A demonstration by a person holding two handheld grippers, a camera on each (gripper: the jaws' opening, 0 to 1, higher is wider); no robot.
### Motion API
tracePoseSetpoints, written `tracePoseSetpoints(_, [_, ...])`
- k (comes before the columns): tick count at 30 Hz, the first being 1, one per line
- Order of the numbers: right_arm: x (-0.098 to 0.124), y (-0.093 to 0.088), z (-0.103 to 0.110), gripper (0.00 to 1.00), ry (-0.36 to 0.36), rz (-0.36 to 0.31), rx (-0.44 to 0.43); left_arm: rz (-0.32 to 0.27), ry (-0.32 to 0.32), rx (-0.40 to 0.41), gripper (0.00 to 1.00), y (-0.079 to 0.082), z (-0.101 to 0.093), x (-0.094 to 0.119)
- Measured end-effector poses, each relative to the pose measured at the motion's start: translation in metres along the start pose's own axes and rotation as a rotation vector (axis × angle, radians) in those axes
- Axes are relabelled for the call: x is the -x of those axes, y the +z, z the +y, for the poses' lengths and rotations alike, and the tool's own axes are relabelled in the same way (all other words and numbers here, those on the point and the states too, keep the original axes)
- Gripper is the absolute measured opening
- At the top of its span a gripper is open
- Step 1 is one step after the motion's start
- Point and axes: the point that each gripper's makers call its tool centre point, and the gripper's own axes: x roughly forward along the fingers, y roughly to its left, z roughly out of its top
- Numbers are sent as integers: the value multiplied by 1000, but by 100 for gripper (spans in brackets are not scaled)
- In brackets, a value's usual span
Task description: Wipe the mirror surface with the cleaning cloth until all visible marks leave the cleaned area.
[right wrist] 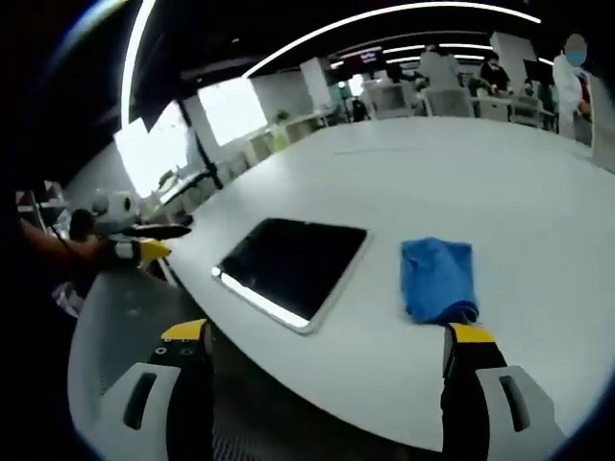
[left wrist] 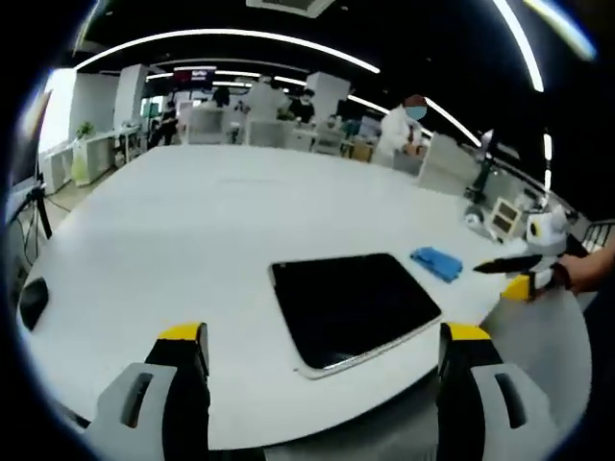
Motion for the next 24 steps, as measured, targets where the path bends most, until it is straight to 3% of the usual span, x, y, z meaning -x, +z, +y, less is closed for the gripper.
tracePoseSetpoints(2, [0, -1, -5, 100, -21, 0, -10, 13, -47, -75, 100, 3, -4, 0])
tracePoseSetpoints(4, [2, -2, -9, 100, -44, 6, -1, 5, -97, -88, 100, 7, -5, 2])
tracePoseSetpoints(7, [14, -4, -27, 100, -131, 42, -33, 85, -80, -191, 100, -1, 22, 20])
tracePoseSetpoints(9, [28, 17, -45, 100, -197, -50, -65, 29, -77, -215, 100, 11, 37, 29])
tracePoseSetpoints(10, [36, 21, -54, 100, -221, -48, -11, 15, -68, -209, 100, 15, 52, 36])
tracePoseSetpoints(12, [47, 18, -67, 100, -253, 11, 62, 41, -40, -203, 100, 15, 77, 45])
tracePoseSetpoints(18, [73, 35, -89, 100, -261, -1, 46, -16, 18, -193, 100, 36, 122, 70])
tracePoseSetpoints(21, [73, 32, -97, 100, -277, 21, 47, -24, 30, -177, 100, 34, 137, 78])
tracePoseSetpoints(24, [72, 28, -91, 97, -275, 34, 6, -5, 36, -162, 100, 29, 151, 86])
